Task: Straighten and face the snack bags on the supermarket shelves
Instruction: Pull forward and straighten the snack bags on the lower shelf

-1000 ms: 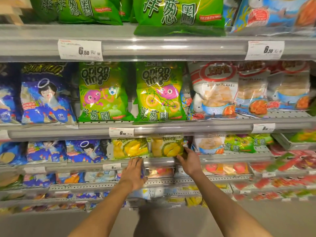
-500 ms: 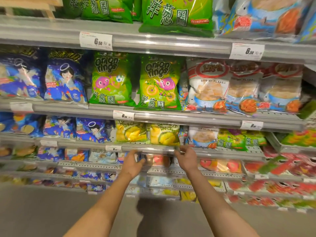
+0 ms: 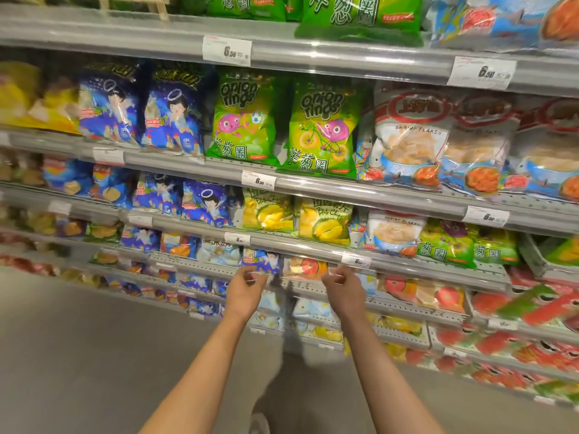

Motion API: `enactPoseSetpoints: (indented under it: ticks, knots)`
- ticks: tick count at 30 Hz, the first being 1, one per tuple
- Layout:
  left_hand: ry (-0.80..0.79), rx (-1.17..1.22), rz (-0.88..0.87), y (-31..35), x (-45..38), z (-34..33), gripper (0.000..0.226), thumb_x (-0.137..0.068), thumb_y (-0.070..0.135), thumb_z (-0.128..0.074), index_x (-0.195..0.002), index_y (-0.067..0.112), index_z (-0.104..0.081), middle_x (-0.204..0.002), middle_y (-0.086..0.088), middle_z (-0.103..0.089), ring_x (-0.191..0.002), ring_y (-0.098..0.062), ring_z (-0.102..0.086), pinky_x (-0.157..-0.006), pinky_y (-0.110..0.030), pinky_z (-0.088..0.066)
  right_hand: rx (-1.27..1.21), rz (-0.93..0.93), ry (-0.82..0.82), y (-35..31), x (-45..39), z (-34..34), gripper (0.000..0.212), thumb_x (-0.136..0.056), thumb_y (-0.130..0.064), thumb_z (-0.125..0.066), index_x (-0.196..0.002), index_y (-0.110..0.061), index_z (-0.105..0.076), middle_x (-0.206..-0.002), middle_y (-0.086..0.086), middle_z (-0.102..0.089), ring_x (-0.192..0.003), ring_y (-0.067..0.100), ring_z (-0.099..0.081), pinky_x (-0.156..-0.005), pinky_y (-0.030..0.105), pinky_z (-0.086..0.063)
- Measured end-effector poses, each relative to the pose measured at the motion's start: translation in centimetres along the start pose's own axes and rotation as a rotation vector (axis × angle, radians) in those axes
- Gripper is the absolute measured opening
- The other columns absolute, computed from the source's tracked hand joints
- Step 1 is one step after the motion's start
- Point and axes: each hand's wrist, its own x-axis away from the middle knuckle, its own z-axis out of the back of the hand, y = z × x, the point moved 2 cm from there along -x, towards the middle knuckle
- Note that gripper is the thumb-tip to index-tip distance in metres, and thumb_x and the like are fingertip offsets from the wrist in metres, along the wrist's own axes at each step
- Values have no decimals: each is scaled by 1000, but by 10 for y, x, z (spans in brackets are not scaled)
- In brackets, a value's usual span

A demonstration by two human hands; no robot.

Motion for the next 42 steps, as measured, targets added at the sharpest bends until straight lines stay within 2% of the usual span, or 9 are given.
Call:
enactPoseSetpoints:
  ticks: [5,10,19,22,25,28,33,38,42]
  knots:
    - [47,51,34,-17,4,37,30,-95,14,-62,-123,5,-60,-112,-16,-66,-106,-34,-63,-96,-46,-52,25,51,-45,-2,20,-43,11,-91,-22,-69,-94,-12,-66,-83,-10,-63,-83,16,-59,-71,29,-40]
    - [83,55,41,-38,-14,93,24,-93,12,-63,-115,3,-63,-103,-12,-69,-103,-29,-65,-85,-30,-48,15,55,-89,-9,39,-101,20,-91,-23,-70,-106,-9,-68,-95,2,-70,-86,16,-64,-73,27,-43]
    - [-31,-112,-28,-63,-56,138,21,-93,15,-65,-113,9,-63,-94,-4,-69,-89,-18,-65,-84,-30,-50,-70,-47,11,-8,54,-157,22,-93,-27,-71,-110,-13,-67,-93,0,-69,-89,21,-66,-79,34,-53]
    - [-66,-147,-61,-63,-64,126,18,-92,16,-64,-110,12,-63,-88,2,-67,-82,-14,-63,-77,-23,-48,-71,-61,71,2,51,-151,21,-94,-29,-69,-111,-16,-66,-93,-4,-68,-90,19,-65,-75,31,-51]
    - [-108,-149,-75,-60,-67,101,14,-92,14,-65,-105,8,-65,-84,1,-67,-71,-7,-62,-61,-9,-47,-56,-81,130,15,43,-127,29,-95,-30,-68,-119,-12,-66,-103,4,-70,-96,20,-66,-87,39,-56]
    - [-126,-101,-71,-58,-69,68,15,-90,11,-66,-105,6,-67,-89,-4,-70,-86,-18,-65,-83,-27,-53,-24,-85,179,31,28,-95,31,-96,-30,-67,-120,-10,-66,-108,5,-70,-101,20,-65,-92,38,-53]
    - [-136,-111,-39,-61,-62,3,11,-89,13,-68,-91,23,-64,-88,3,-70,-89,-17,-64,-85,-28,-48,3,-98,202,71,3,-43,21,-98,-25,-67,-106,-7,-66,-97,6,-70,-94,23,-66,-82,34,-51]
    - [-117,-83,-7,-75,-60,-59,7,-88,2,-70,-90,2,-63,-88,-13,-69,-88,-23,-65,-86,-33,-48,68,-107,193,123,-36,-6,25,-96,-20,-69,-111,-1,-67,-96,10,-72,-91,25,-67,-85,36,-53]
    - [-135,-121,24,-92,-71,-92,16,-86,-3,-69,-101,-1,-64,-95,-17,-70,-96,-29,-67,-93,-41,-50,50,-177,188,164,-79,4,31,-93,-24,-72,-114,-3,-65,-103,13,-70,-100,30,-67,-91,42,-53]
